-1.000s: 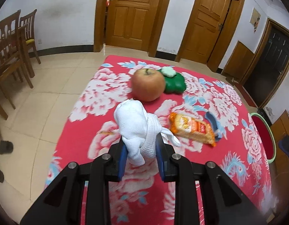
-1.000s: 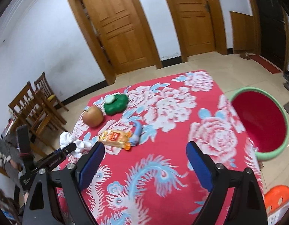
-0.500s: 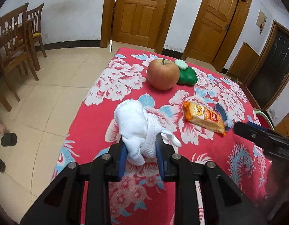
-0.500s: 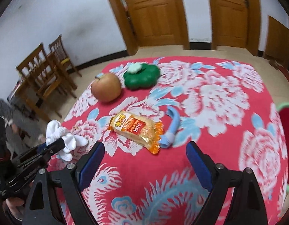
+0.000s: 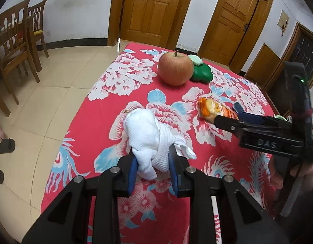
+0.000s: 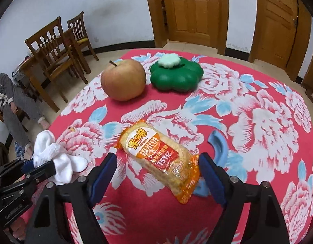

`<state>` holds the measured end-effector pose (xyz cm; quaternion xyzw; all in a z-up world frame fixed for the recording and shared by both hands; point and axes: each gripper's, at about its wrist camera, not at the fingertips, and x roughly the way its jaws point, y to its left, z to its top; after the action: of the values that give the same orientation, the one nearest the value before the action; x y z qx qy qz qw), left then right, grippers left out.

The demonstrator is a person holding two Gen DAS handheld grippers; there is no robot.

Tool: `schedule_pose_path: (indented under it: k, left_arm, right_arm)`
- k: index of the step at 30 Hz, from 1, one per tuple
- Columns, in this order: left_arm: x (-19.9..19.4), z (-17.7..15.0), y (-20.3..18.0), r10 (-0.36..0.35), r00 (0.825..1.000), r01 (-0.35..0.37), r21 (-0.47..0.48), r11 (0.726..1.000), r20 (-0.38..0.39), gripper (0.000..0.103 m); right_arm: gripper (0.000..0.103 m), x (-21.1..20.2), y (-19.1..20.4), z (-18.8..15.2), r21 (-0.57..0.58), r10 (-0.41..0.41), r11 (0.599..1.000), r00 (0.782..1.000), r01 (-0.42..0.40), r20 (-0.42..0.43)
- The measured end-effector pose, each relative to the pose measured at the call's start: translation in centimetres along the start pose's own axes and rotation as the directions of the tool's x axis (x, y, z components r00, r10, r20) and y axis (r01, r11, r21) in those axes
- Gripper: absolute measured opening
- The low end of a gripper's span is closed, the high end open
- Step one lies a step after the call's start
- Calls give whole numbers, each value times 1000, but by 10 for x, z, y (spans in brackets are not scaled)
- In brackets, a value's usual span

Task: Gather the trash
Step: 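Grasp the yellow corn snack bag with the right gripper while the left gripper holds the white cloth, then carry the snack bag over the red bin with the right gripper while the left gripper carries the cloth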

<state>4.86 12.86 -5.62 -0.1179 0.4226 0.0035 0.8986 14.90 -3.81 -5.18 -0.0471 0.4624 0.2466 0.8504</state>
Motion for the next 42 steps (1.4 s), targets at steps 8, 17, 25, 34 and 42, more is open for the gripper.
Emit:
schedule_pose_path:
  k: [8, 17, 25, 34, 42]
  left_arm:
    - [-1, -2, -4, -14, 1000, 14, 4, 1000, -1, 27]
    - [-9, -3, -7, -25, 1000, 25, 1, 1000, 10, 27]
    - [-17, -6, -14, -41, 999, 41, 10, 999, 18, 27]
    - [-31, -7, -34, -65, 997, 64, 44, 997, 31, 27]
    - [-36, -8, -57, -103, 994, 102, 74, 992, 20, 27]
  right_arm:
    - [48, -2, -6, -3, 24, 0, 1000, 1000, 0, 1]
    - [44, -23, -12, -14, 91, 55, 994, 998, -58, 33]
    - [44, -67, -12, -40, 133, 87, 986, 993, -98, 82]
    - [44, -98, -38, -78, 245, 52, 966, 992, -78, 113]
    - [44, -124, -75, -108, 359, 11, 931, 990, -62, 144]
